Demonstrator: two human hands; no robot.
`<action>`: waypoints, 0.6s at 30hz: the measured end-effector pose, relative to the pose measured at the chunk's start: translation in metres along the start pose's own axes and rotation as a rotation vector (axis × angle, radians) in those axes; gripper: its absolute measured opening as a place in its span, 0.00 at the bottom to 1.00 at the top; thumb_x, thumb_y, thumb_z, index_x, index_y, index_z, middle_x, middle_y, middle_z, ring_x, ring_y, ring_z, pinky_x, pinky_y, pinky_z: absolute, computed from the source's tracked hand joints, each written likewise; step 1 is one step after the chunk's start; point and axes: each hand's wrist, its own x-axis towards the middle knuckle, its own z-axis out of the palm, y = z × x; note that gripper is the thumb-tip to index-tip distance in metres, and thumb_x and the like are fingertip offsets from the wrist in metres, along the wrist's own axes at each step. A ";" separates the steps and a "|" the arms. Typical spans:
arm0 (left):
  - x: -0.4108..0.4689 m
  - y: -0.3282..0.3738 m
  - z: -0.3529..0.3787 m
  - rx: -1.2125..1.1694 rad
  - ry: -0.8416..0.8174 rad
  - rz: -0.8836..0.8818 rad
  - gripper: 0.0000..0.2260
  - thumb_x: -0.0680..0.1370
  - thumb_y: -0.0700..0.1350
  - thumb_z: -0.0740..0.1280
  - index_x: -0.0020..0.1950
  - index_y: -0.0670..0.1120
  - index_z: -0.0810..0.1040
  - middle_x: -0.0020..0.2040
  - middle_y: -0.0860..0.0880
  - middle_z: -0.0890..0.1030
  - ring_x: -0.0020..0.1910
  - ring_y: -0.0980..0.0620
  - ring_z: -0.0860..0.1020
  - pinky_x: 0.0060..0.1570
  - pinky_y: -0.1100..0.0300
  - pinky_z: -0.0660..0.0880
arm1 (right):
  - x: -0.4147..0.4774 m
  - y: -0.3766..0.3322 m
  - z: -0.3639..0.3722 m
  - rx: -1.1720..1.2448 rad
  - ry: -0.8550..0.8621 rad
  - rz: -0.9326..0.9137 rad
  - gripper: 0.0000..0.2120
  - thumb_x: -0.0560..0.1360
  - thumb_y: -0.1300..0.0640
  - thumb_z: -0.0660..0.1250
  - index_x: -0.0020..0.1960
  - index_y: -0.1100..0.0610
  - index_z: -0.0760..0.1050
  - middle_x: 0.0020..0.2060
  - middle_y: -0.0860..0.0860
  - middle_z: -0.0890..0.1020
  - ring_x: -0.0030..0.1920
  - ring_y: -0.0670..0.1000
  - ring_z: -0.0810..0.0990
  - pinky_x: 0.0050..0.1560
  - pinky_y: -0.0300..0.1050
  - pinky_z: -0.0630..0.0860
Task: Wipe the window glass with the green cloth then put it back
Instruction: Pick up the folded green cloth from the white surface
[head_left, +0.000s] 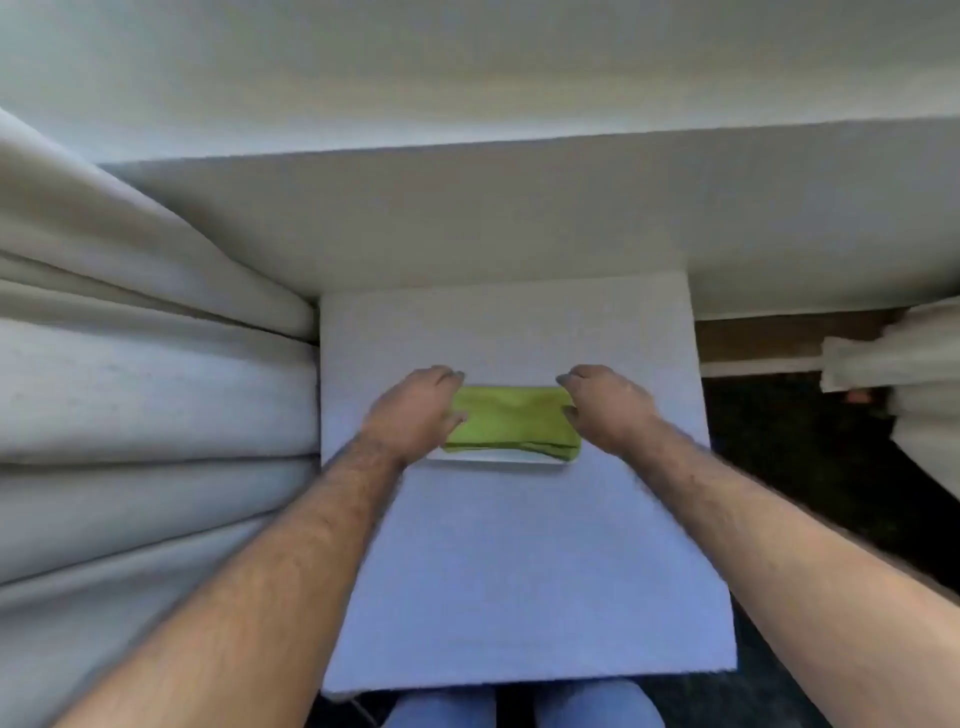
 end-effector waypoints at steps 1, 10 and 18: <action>0.007 -0.001 0.013 0.002 0.004 -0.012 0.27 0.82 0.50 0.67 0.79 0.43 0.68 0.77 0.42 0.72 0.75 0.41 0.71 0.76 0.48 0.70 | 0.006 0.002 0.010 -0.003 -0.011 0.025 0.21 0.83 0.55 0.64 0.75 0.59 0.74 0.71 0.57 0.77 0.72 0.60 0.76 0.68 0.54 0.78; 0.034 -0.001 0.061 0.190 0.081 -0.118 0.18 0.82 0.49 0.64 0.70 0.44 0.76 0.66 0.43 0.78 0.64 0.39 0.77 0.60 0.45 0.74 | 0.031 0.009 0.057 -0.071 0.155 0.064 0.17 0.80 0.59 0.66 0.68 0.57 0.75 0.64 0.56 0.79 0.65 0.60 0.76 0.60 0.55 0.76; 0.019 0.020 0.036 -0.192 0.026 -0.195 0.07 0.75 0.44 0.70 0.50 0.47 0.74 0.49 0.48 0.76 0.49 0.46 0.75 0.41 0.55 0.72 | 0.013 -0.005 0.037 0.013 0.083 0.123 0.10 0.74 0.65 0.65 0.54 0.56 0.77 0.53 0.52 0.76 0.59 0.58 0.75 0.53 0.50 0.72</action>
